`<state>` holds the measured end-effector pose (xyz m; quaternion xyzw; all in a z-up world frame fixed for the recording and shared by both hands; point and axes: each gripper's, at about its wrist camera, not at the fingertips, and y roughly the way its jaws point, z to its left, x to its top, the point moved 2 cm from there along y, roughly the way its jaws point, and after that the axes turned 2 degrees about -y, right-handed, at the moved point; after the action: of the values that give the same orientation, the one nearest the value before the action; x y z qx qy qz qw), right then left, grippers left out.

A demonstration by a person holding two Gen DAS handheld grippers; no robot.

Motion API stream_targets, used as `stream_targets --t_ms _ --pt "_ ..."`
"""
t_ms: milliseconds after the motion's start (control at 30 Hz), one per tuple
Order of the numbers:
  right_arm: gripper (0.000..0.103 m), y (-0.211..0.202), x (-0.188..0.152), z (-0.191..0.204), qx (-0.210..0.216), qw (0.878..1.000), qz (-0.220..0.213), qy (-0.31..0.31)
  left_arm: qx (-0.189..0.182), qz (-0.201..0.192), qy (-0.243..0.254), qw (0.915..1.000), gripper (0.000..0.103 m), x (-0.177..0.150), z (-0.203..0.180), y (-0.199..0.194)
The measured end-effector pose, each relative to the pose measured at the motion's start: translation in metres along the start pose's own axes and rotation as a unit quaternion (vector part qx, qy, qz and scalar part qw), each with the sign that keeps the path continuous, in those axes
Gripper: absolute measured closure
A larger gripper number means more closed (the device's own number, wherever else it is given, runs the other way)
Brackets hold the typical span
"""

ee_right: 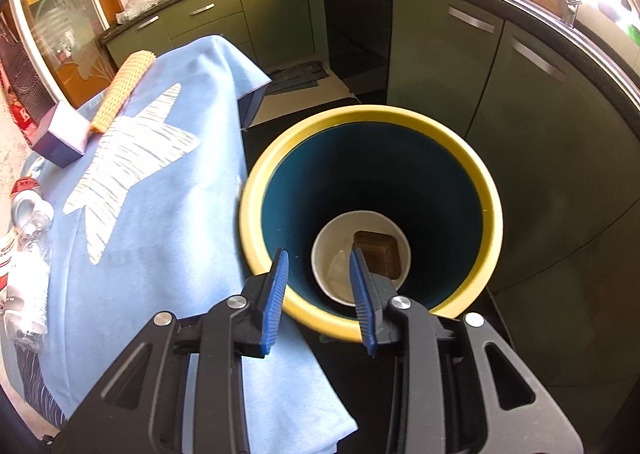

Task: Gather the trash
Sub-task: 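Carry the brown tray over the bin and open the right tool, then grasp the labelled water bottle around its middle with the left tool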

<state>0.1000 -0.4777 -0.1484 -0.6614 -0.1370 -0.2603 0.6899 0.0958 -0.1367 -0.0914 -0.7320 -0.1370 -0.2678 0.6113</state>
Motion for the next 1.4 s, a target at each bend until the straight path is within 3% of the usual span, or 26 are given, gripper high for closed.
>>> stream_targets --t_ms 333,633,733,933,1167,1400 --pt "0.071 -0.003 -0.003 0.013 0.022 1.0 -0.005 -0.009 -0.007 0.075 -0.013 0.9971 0.005 0.005 -0.01 0.046" --pt "0.07 -0.002 0.0 0.018 0.029 0.999 -0.005 -0.015 0.006 0.089 -0.004 0.996 0.005 0.014 -0.011 0.065" --pt "0.07 -0.002 0.0 0.019 0.031 0.999 -0.004 -0.016 -0.007 0.1 0.006 0.995 0.005 0.014 -0.019 0.069" --pt "0.07 -0.002 0.0 0.019 0.031 0.999 -0.004 -0.017 -0.017 0.112 0.029 0.9932 0.017 0.011 -0.027 0.079" --pt "0.069 -0.003 0.0 0.02 0.031 0.999 -0.002 -0.019 0.013 0.108 0.077 0.991 0.023 0.017 -0.031 0.086" --pt "0.067 -0.003 0.0 0.024 0.03 0.999 0.003 -0.026 0.033 0.107 0.16 0.9807 0.029 0.017 -0.04 0.09"
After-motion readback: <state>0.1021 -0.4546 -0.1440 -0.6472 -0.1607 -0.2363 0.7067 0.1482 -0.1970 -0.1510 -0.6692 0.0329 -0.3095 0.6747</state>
